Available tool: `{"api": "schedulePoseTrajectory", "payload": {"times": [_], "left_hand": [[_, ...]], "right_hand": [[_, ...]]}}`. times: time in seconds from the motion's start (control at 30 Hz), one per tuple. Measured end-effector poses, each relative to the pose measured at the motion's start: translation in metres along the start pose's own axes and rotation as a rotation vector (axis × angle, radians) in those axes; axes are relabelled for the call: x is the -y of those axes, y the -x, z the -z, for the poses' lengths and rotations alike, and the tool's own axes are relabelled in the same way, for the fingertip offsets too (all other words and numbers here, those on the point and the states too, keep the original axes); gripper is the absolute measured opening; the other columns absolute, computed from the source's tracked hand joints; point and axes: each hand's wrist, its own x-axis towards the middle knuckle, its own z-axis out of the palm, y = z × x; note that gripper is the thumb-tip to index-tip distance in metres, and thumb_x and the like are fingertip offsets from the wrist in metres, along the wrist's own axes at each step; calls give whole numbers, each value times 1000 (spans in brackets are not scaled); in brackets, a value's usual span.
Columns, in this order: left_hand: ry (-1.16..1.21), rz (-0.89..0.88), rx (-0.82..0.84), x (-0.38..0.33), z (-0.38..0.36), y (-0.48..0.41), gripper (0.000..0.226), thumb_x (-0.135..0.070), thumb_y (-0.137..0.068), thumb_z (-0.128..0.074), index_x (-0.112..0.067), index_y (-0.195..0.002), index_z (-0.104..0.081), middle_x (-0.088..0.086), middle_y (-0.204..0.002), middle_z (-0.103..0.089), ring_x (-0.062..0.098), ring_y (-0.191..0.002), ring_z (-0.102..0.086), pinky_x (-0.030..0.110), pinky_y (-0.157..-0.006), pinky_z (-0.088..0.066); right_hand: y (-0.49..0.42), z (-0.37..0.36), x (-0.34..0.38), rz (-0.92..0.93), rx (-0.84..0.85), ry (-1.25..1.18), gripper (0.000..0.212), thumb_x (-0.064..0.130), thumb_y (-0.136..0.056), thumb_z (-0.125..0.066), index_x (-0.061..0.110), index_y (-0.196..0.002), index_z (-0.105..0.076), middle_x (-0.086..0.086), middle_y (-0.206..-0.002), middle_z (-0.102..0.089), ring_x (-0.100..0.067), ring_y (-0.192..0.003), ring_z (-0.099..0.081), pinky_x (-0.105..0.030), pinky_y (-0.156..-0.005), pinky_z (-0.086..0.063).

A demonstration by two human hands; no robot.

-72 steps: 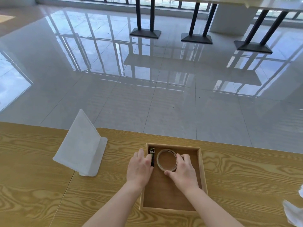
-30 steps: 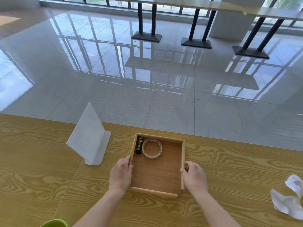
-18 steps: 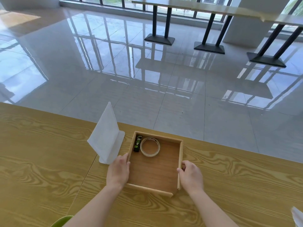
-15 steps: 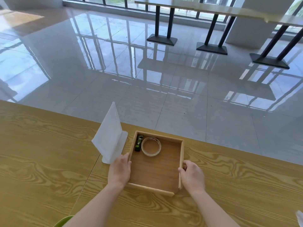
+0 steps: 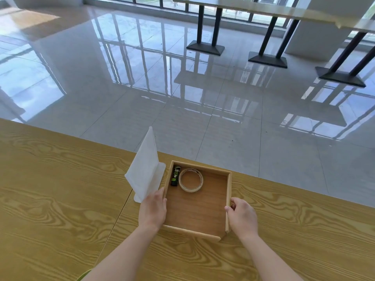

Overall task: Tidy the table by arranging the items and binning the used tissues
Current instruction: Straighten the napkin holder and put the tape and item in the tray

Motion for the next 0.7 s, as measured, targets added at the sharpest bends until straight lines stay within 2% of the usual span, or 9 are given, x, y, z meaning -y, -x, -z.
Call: {"api": "schedulePoseTrajectory", "payload": {"times": [0.17, 0.47, 0.7], "left_hand": [[-1, 14, 14, 2, 0, 1, 33, -18, -96, -55, -14, -129, -58, 4, -108, -69, 24, -98, -65, 36, -81, -53], [23, 38, 17, 2, -1, 3, 42, -20, -96, -55, -14, -138, -52, 5, -120, -66, 24, -109, -62, 38, -90, -52], [16, 33, 7, 2, 0, 5, 38, -19, -95, -57, -14, -133, -56, 5, -117, -68, 25, -107, -63, 37, -87, -51]], "right_hand": [[1, -1, 1, -5, 1, 5, 36, 21, -94, -62, 12, -129, -61, -2, -110, -67, -20, -101, -61, -32, -82, -48], [4, 0, 1, -4, -1, -16, 37, 21, -94, -63, 12, -129, -61, -4, -113, -68, -21, -105, -61, -36, -89, -51], [7, -2, -1, -19, -9, -50, 38, 21, -93, -64, 12, -129, -61, -3, -113, -69, -21, -106, -62, -34, -90, -50]]}}
